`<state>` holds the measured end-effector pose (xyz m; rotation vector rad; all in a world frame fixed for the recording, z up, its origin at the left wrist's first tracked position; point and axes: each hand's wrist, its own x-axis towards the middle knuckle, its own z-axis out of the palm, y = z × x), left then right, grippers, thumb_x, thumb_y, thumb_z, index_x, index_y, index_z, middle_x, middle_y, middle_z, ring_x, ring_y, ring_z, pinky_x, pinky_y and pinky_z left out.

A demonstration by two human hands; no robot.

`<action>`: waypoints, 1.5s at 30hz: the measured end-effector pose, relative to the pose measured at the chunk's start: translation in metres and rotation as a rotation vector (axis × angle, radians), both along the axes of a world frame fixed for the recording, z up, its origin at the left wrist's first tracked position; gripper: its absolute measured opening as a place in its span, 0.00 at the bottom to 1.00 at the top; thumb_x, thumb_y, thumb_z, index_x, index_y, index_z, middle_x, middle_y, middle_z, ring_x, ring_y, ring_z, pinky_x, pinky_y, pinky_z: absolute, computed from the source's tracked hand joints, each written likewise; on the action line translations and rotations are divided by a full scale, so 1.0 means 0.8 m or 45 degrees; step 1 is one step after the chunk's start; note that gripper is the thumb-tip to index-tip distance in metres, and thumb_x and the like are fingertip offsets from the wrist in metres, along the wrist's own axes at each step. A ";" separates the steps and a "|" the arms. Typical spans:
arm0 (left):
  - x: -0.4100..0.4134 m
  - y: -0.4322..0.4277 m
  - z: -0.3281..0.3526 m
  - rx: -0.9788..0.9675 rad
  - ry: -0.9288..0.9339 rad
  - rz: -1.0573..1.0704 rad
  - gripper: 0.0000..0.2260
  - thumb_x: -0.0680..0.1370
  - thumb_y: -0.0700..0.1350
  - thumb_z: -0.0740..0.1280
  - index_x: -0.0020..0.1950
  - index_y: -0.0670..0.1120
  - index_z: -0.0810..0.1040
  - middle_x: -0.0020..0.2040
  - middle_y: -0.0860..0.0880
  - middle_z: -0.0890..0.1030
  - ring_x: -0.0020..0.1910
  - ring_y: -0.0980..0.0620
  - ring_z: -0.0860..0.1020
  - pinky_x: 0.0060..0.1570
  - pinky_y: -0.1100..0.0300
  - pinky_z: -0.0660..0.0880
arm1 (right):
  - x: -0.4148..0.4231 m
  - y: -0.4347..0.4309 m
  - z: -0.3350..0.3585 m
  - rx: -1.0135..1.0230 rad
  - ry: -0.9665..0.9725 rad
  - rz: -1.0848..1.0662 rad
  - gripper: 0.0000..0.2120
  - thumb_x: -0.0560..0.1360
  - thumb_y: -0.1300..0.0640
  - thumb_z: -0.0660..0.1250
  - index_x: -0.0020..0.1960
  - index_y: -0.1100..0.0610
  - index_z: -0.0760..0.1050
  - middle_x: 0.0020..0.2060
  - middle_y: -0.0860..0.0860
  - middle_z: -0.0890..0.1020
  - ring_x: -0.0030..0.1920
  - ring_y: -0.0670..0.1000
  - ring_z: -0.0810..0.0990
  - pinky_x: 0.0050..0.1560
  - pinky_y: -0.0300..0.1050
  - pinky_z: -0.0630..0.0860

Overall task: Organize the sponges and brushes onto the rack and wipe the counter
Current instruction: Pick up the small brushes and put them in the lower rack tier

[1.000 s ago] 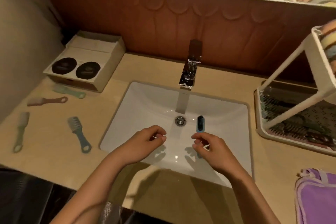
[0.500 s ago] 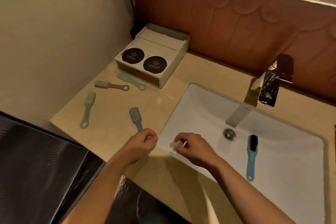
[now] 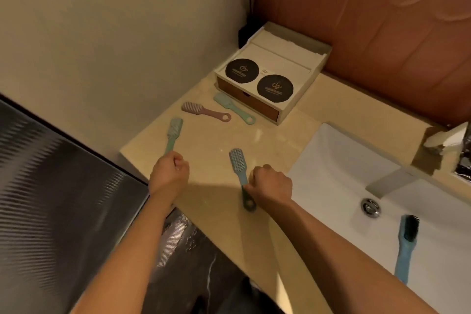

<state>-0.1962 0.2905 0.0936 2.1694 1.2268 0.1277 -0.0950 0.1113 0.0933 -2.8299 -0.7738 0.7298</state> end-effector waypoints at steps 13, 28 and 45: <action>0.003 0.042 -0.027 0.152 0.294 0.130 0.16 0.77 0.47 0.65 0.58 0.38 0.69 0.56 0.38 0.77 0.54 0.37 0.76 0.48 0.47 0.73 | -0.010 0.025 -0.022 -0.042 -0.095 -0.035 0.10 0.78 0.59 0.58 0.57 0.58 0.73 0.52 0.55 0.78 0.53 0.56 0.79 0.41 0.44 0.68; 0.012 0.004 0.023 -0.253 -0.126 0.042 0.06 0.74 0.38 0.68 0.38 0.43 0.73 0.30 0.50 0.72 0.30 0.52 0.71 0.30 0.62 0.65 | -0.009 -0.017 -0.007 0.344 0.109 -0.161 0.13 0.76 0.59 0.59 0.61 0.56 0.67 0.52 0.57 0.80 0.47 0.59 0.79 0.44 0.52 0.78; 0.031 -0.197 0.059 -1.716 -0.346 -0.223 0.14 0.78 0.40 0.63 0.64 0.43 0.75 0.34 0.50 0.80 0.34 0.56 0.80 0.41 0.60 0.79 | -0.001 -0.179 0.063 1.286 0.694 -0.972 0.06 0.80 0.66 0.55 0.47 0.64 0.70 0.42 0.56 0.78 0.40 0.52 0.81 0.39 0.41 0.81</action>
